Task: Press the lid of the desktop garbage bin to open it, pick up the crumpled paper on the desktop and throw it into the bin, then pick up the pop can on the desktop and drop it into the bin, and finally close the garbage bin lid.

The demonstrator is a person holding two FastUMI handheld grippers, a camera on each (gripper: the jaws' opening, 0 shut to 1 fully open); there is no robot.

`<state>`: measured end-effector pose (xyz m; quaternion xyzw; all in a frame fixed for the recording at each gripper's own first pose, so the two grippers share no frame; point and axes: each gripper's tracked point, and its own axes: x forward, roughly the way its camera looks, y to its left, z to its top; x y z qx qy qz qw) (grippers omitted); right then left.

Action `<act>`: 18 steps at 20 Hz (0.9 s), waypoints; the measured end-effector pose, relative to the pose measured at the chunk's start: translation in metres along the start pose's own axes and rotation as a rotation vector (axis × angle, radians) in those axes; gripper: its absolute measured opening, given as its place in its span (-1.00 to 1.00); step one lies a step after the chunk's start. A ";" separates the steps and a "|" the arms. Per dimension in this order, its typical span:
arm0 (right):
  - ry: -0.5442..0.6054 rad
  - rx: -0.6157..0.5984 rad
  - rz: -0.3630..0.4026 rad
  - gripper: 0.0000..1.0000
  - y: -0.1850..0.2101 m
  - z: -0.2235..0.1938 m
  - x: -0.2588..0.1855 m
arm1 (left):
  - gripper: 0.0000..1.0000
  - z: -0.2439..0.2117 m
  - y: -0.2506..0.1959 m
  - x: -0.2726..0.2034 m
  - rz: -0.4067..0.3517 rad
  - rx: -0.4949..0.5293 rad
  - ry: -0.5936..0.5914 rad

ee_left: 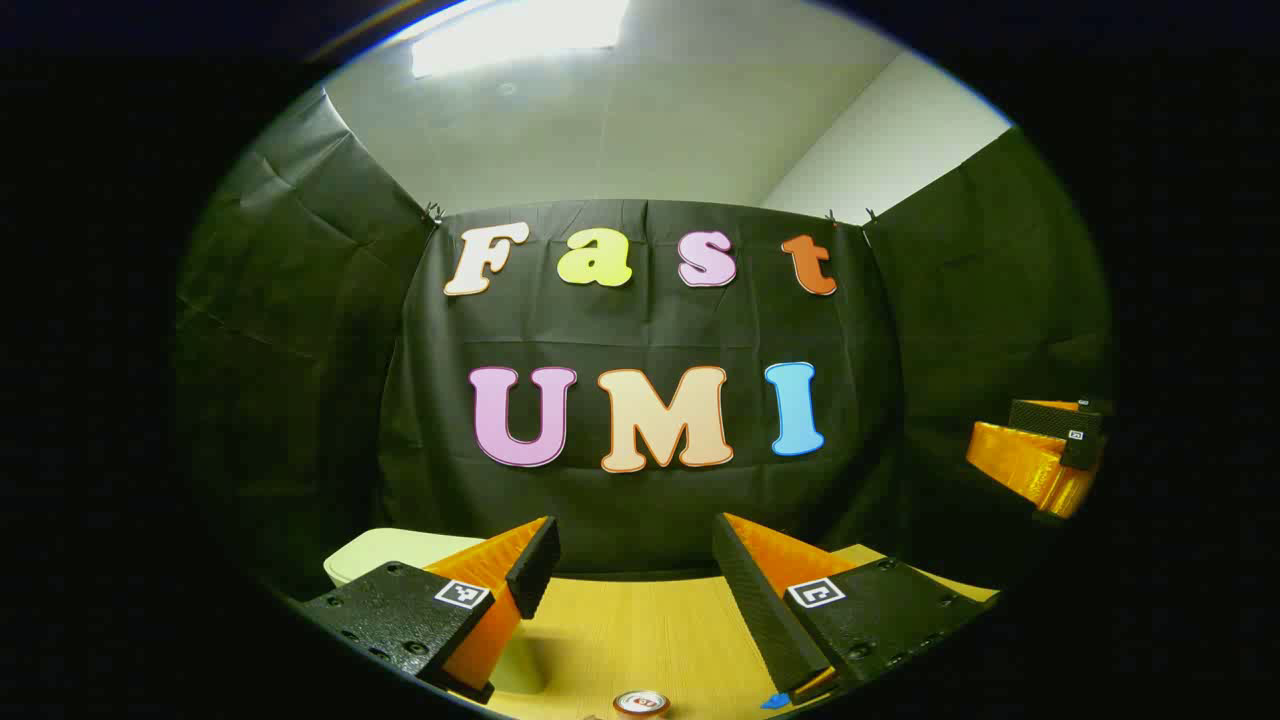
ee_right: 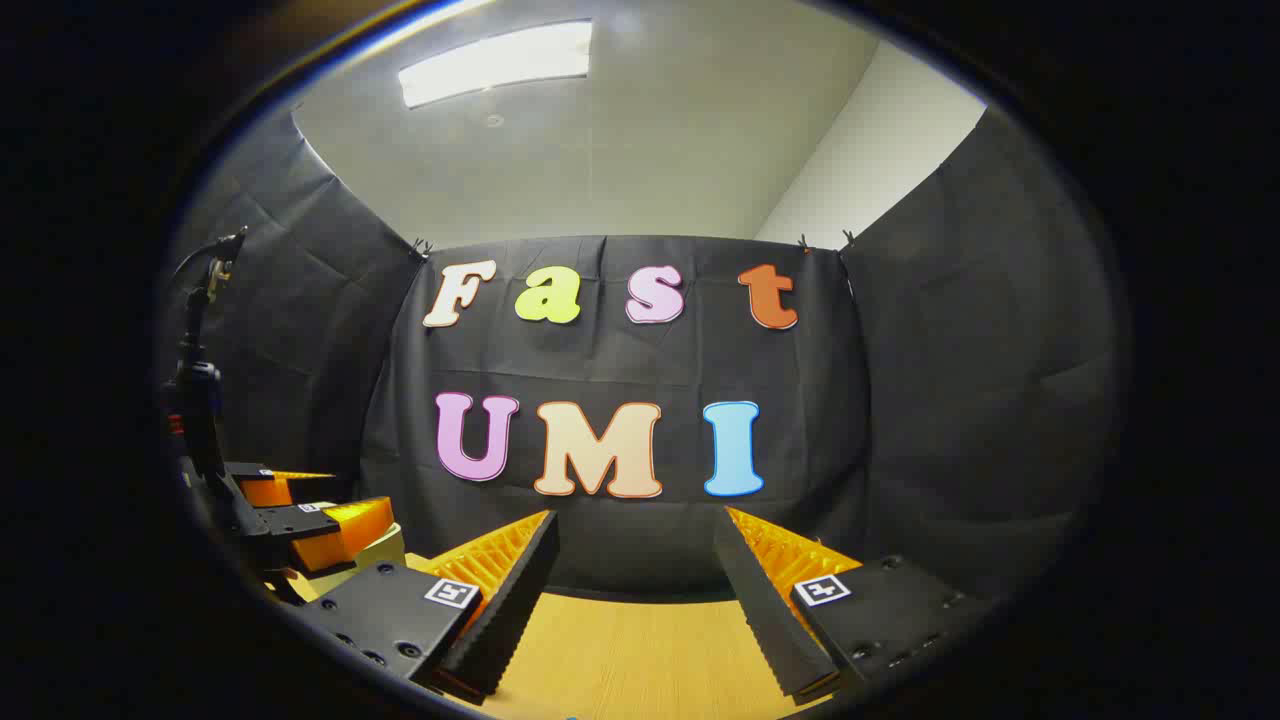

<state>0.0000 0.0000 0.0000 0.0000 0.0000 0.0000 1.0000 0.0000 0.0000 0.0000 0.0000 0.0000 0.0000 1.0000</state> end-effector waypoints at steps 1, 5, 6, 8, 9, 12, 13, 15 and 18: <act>0.012 0.002 0.003 0.95 0.000 -0.004 0.001 | 0.82 0.001 0.001 -0.001 0.003 0.002 -0.005; 0.019 0.013 0.011 1.00 0.001 -0.003 0.005 | 0.84 0.002 0.003 -0.001 0.012 0.005 -0.016; 0.014 0.013 0.012 1.00 0.002 -0.002 0.006 | 0.84 0.002 0.004 0.000 0.016 0.009 -0.014; 0.018 0.011 0.022 1.00 0.004 -0.003 0.010 | 0.82 0.002 0.009 -0.001 0.031 0.008 -0.017; 0.022 0.010 0.026 0.96 0.005 -0.005 0.010 | 0.84 0.003 0.011 0.000 0.038 0.003 -0.020; 0.025 0.017 0.033 1.00 0.006 -0.005 0.013 | 0.84 0.003 0.013 0.000 0.047 0.003 -0.022; 0.026 0.019 0.036 1.00 0.007 -0.005 0.014 | 0.84 0.002 0.014 0.001 0.048 0.008 -0.022; 0.026 0.021 0.042 1.00 0.009 -0.006 0.016 | 0.82 0.003 0.015 0.001 0.051 0.011 -0.025; 0.026 0.020 0.051 1.00 0.010 -0.008 0.018 | 0.84 -0.001 0.015 0.001 0.053 0.007 -0.014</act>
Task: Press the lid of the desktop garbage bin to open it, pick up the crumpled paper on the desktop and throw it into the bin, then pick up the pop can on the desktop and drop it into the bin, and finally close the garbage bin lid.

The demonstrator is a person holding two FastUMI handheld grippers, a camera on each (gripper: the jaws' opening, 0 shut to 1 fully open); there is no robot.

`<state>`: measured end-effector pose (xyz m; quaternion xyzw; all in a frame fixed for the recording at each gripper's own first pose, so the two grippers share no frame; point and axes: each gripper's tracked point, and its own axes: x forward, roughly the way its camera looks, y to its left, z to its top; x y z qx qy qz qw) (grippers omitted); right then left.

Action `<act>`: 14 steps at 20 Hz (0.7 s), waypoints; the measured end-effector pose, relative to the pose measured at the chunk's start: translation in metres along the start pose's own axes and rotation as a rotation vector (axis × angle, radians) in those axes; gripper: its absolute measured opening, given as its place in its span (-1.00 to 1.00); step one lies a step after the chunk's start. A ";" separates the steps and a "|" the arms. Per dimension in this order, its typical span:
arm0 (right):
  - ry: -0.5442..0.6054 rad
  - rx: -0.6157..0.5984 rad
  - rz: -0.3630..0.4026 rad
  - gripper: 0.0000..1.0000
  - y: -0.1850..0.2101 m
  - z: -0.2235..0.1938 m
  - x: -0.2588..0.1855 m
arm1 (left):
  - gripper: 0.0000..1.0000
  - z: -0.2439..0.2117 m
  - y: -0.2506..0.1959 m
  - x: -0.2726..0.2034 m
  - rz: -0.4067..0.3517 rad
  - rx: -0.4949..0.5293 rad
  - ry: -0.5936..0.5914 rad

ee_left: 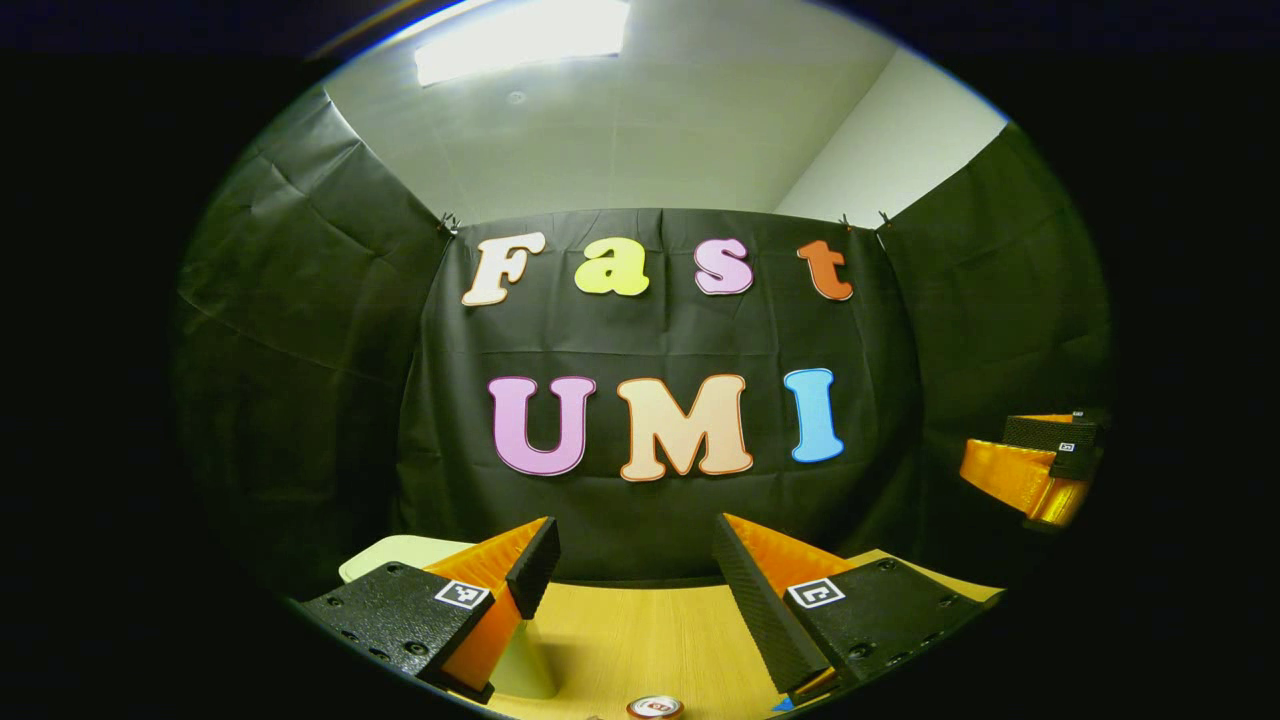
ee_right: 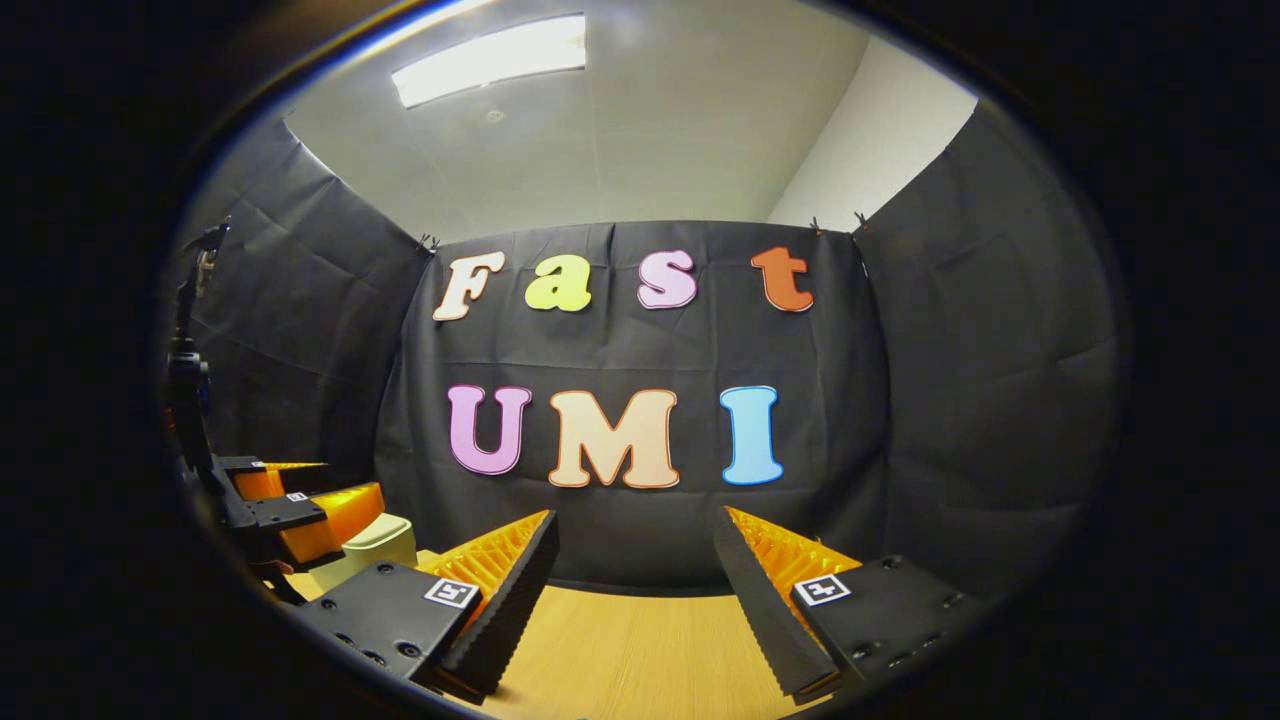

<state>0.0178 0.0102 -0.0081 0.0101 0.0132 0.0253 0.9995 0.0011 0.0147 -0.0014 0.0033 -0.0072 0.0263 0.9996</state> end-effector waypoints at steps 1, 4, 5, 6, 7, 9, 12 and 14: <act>0.000 0.000 0.001 1.00 0.000 -0.001 0.001 | 0.84 -0.003 -0.001 0.000 -0.002 -0.003 0.007; 0.003 0.012 0.005 0.96 0.000 -0.003 0.005 | 0.84 -0.006 -0.001 0.000 -0.003 -0.002 0.022; 0.007 0.016 0.006 1.00 0.000 -0.006 0.005 | 0.84 -0.008 0.000 0.001 -0.001 -0.002 0.026; 0.013 0.020 0.008 0.96 0.000 -0.008 0.007 | 0.84 -0.010 0.001 -0.001 0.000 -0.003 0.029; 0.020 0.023 0.008 0.96 0.000 -0.010 0.007 | 0.84 -0.012 0.002 0.000 0.001 -0.006 0.033; 0.028 0.028 0.012 0.96 0.000 -0.013 0.009 | 0.84 -0.015 0.004 0.001 0.005 -0.011 0.045; 0.029 0.026 0.021 0.96 0.003 -0.013 0.011 | 0.82 -0.015 0.011 0.001 0.017 -0.008 0.049; 0.029 0.022 0.030 0.96 0.006 -0.013 0.013 | 0.82 -0.012 0.016 0.001 0.027 0.000 0.041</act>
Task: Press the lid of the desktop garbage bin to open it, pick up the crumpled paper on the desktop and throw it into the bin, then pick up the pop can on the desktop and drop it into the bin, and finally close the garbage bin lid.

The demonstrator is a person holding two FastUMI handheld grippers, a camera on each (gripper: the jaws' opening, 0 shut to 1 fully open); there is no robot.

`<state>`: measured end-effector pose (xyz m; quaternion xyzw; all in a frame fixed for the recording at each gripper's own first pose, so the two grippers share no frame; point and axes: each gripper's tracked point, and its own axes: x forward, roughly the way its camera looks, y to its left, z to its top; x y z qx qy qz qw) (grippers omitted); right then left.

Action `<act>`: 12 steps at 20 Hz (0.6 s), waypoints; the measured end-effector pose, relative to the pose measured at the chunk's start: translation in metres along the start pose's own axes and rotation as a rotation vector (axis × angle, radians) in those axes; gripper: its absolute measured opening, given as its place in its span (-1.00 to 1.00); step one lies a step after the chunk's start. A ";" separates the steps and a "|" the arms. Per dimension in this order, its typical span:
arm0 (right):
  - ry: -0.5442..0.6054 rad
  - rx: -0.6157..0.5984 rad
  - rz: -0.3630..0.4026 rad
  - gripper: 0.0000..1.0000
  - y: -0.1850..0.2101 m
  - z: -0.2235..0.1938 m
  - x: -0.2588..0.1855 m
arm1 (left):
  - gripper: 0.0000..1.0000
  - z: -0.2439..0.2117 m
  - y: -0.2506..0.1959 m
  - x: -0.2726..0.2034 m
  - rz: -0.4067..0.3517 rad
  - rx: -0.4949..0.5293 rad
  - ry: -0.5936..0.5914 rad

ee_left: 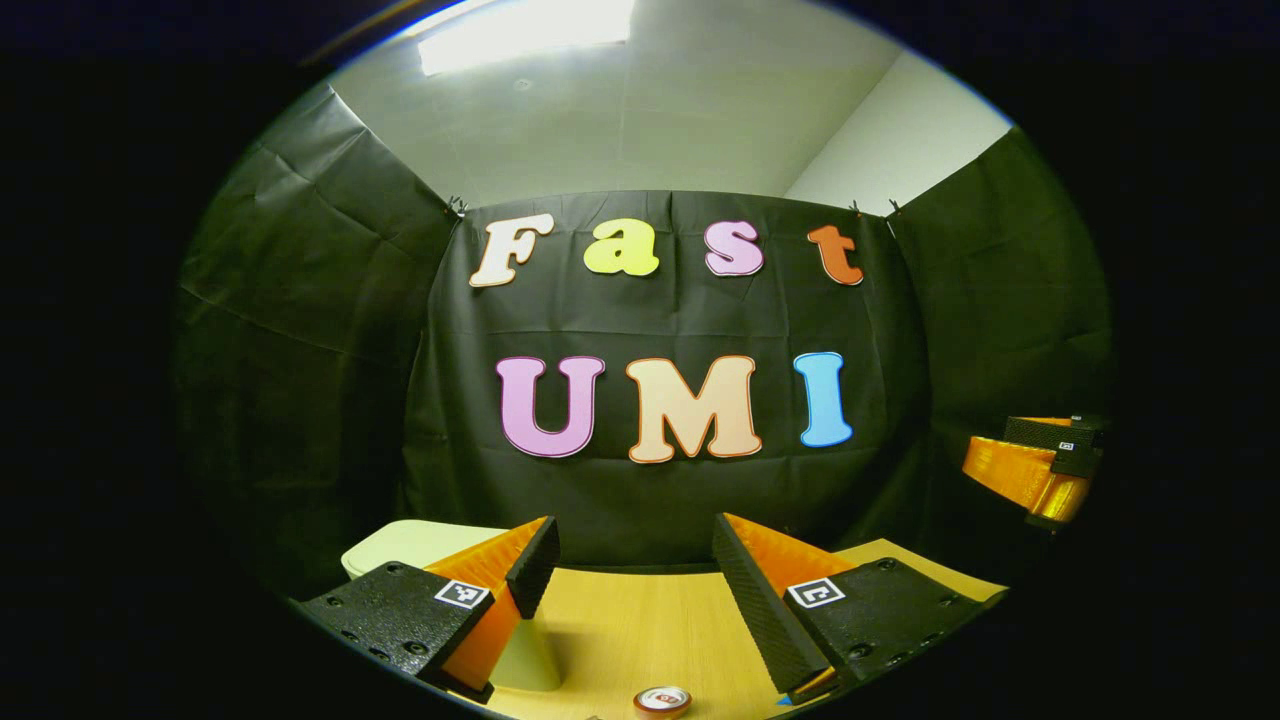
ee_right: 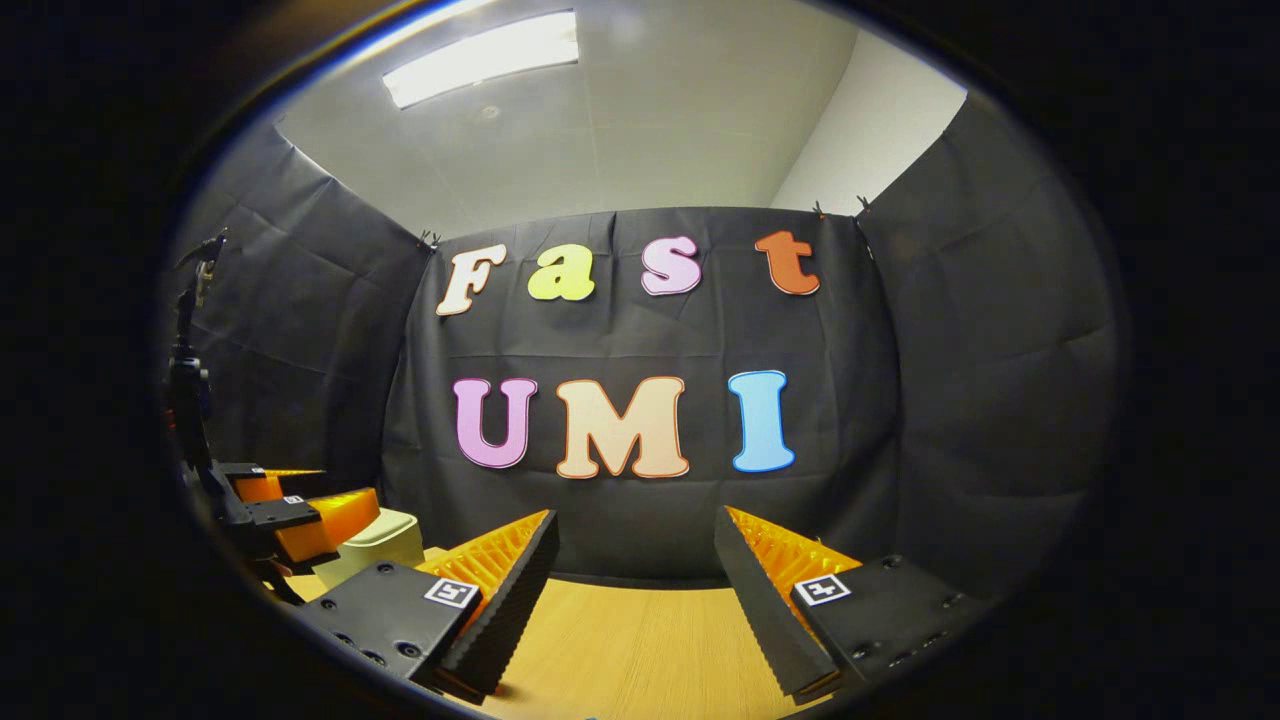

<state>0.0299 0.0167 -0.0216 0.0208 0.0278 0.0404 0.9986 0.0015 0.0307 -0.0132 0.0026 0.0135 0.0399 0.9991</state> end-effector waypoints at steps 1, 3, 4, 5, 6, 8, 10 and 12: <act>0.002 0.000 0.004 0.96 0.001 -0.001 0.000 | 0.82 0.001 0.002 -0.001 0.004 0.003 -0.003; 0.001 0.000 0.015 0.96 0.005 -0.001 0.003 | 0.82 0.003 0.003 -0.001 0.007 0.010 -0.009; 0.001 -0.001 0.018 0.96 0.006 -0.001 0.003 | 0.82 0.003 0.004 -0.001 0.008 0.015 -0.009; 0.001 -0.003 0.021 0.96 0.007 -0.001 0.003 | 0.82 0.003 0.004 -0.001 0.008 0.020 -0.009; 0.003 -0.005 0.023 0.96 0.007 -0.002 0.004 | 0.83 0.004 0.004 -0.002 0.006 0.026 -0.008; 0.007 -0.007 0.027 0.96 0.006 -0.004 0.005 | 0.70 0.004 0.003 -0.001 0.004 0.032 -0.008; 0.011 -0.009 0.027 0.96 0.005 -0.005 0.006 | 0.34 0.004 0.005 0.000 0.013 0.042 -0.006; 0.013 -0.009 0.025 0.96 0.004 -0.005 0.007 | 0.05 0.004 0.011 0.002 0.032 0.052 -0.005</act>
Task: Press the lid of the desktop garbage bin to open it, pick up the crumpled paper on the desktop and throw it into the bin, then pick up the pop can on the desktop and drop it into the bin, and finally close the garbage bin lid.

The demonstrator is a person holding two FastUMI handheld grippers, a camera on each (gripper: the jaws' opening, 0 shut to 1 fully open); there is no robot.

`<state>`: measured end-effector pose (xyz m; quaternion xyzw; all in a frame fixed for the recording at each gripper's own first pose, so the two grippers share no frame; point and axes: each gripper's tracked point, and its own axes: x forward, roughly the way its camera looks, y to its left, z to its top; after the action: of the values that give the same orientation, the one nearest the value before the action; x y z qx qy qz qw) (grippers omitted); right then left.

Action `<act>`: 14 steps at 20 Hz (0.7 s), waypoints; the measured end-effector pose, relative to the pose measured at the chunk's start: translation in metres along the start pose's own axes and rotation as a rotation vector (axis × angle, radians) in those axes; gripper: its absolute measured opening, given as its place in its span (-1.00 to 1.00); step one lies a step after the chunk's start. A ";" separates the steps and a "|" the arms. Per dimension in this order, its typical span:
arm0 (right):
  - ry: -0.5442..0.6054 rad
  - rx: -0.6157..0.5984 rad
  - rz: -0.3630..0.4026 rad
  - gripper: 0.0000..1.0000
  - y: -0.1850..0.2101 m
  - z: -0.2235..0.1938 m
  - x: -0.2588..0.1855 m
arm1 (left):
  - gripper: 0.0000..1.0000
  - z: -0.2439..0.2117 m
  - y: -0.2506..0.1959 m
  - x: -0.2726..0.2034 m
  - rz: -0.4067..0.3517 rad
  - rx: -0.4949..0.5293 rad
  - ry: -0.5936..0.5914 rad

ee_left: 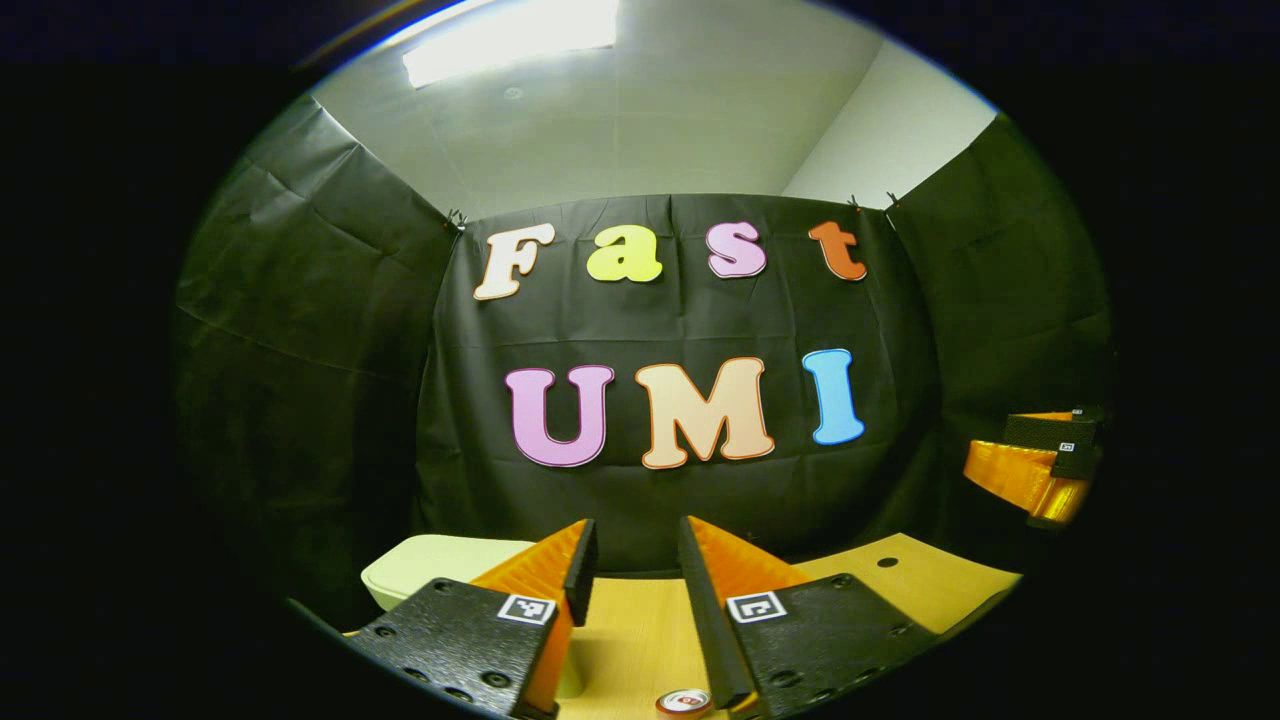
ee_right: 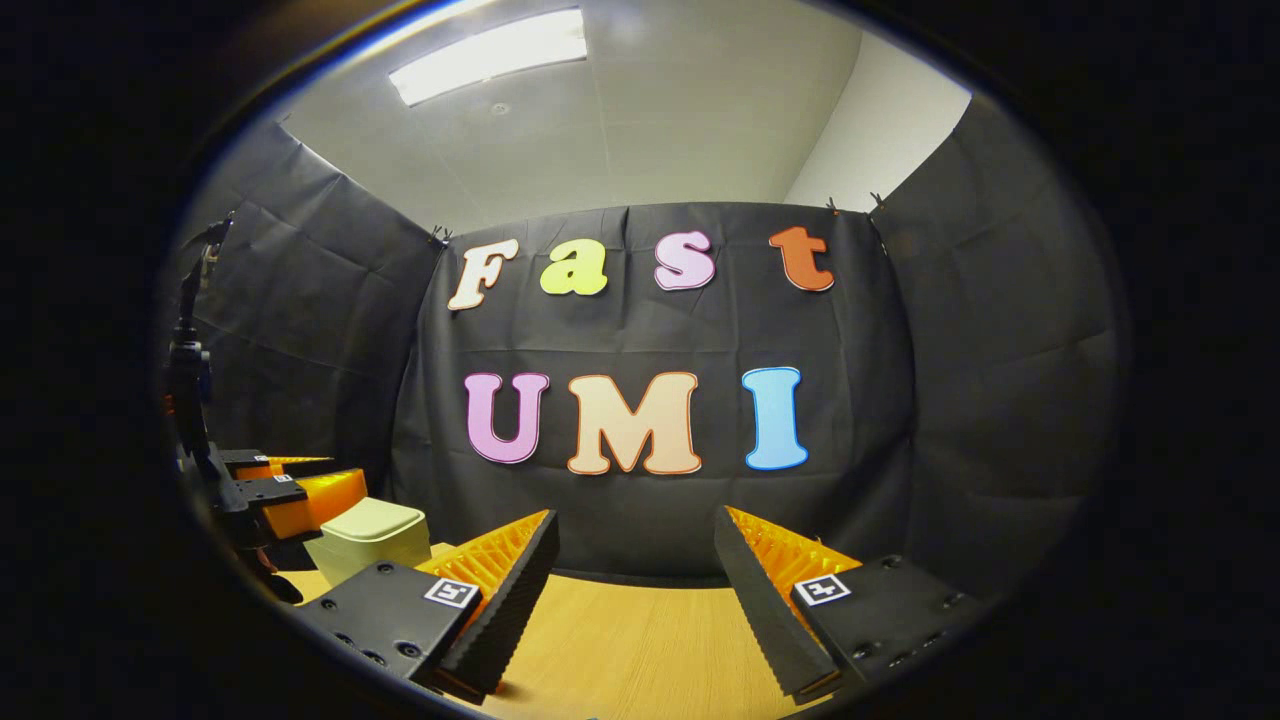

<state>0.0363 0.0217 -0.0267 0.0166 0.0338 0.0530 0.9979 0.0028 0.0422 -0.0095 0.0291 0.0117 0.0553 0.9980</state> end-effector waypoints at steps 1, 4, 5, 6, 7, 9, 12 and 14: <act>0.001 0.001 0.000 0.96 0.000 -0.001 0.001 | -0.10 -0.002 0.006 0.000 0.017 0.007 0.003; 0.006 -0.002 -0.002 0.96 0.002 -0.002 0.002 | -0.47 -0.014 0.029 0.004 0.084 0.026 0.051; 0.007 -0.004 -0.002 0.96 0.004 -0.003 0.001 | -0.77 -0.017 0.036 0.006 0.097 0.015 0.058; 0.007 -0.006 -0.003 0.96 0.005 -0.003 0.001 | -0.87 -0.019 0.043 0.009 0.115 -0.001 0.063; 0.008 -0.009 -0.005 0.96 0.008 -0.003 0.001 | -0.95 -0.024 0.054 0.010 0.136 -0.008 0.069; 0.006 -0.016 -0.007 0.96 0.010 -0.002 0.000 | -1.00 -0.030 0.079 0.014 0.190 -0.005 0.073; 0.006 -0.034 -0.016 0.96 0.012 -0.002 -0.003 | -0.95 -0.038 0.106 0.020 0.228 -0.003 0.078; 0.011 -0.039 -0.023 0.96 0.014 -0.003 -0.004 | -1.00 -0.047 0.121 0.023 0.241 -0.002 0.093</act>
<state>0.0311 0.0355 -0.0290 -0.0037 0.0383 0.0425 0.9984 0.0115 0.1678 -0.0501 0.0268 0.0541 0.1763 0.9825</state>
